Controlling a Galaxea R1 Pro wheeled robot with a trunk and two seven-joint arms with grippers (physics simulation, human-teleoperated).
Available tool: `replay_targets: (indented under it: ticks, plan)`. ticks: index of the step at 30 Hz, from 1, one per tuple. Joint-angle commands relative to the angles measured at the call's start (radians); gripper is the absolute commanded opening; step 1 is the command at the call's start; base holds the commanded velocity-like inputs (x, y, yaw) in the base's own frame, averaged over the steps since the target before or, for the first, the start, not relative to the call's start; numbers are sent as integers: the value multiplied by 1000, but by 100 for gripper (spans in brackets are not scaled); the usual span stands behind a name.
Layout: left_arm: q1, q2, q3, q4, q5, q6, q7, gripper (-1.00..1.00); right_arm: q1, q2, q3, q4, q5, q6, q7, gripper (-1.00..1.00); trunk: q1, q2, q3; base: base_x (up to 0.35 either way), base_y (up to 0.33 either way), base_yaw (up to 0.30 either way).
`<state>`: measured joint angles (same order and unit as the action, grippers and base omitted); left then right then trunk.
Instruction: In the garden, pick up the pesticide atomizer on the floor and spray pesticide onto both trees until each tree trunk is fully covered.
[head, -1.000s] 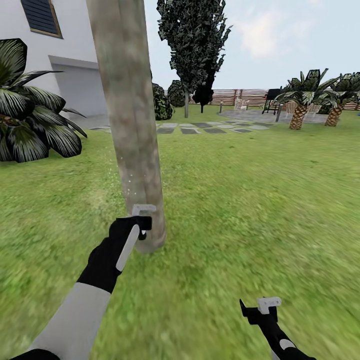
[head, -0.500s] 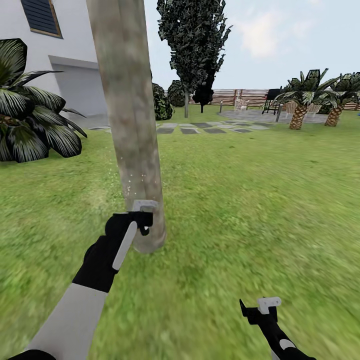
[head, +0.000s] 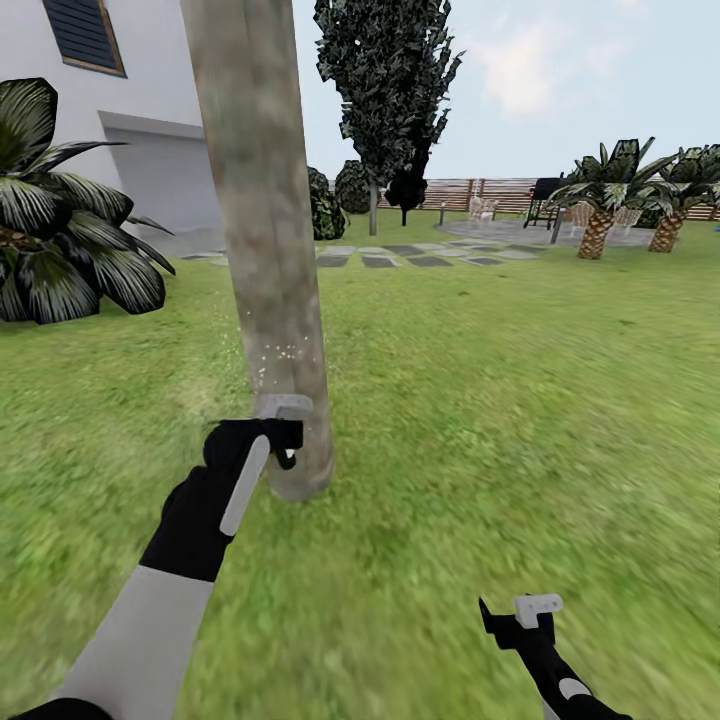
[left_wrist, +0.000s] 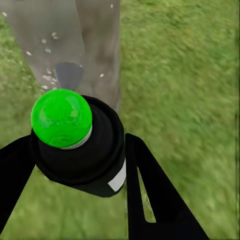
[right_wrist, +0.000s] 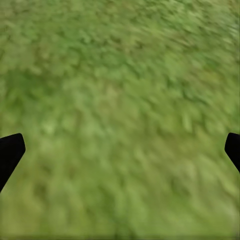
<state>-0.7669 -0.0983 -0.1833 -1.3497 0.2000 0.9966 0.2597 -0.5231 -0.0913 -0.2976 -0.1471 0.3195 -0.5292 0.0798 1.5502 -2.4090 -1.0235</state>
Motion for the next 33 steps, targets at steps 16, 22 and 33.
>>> replay_targets:
  ticks: [16,22,33]
  plan:
    - [-73,-7,131,-57,-9,17,-1,-100,0,-1,0,0,0,0,0,100,0,0,0,0,0,0]
    - [-113,-12,128,-60,-2,17,-2,-100,0,-1,0,1,0,0,0,100,0,0,0,0,0,0]
    - [-43,50,72,-67,-5,16,-1,-100,0,-1,0,1,1,0,0,100,0,0,0,0,0,0]
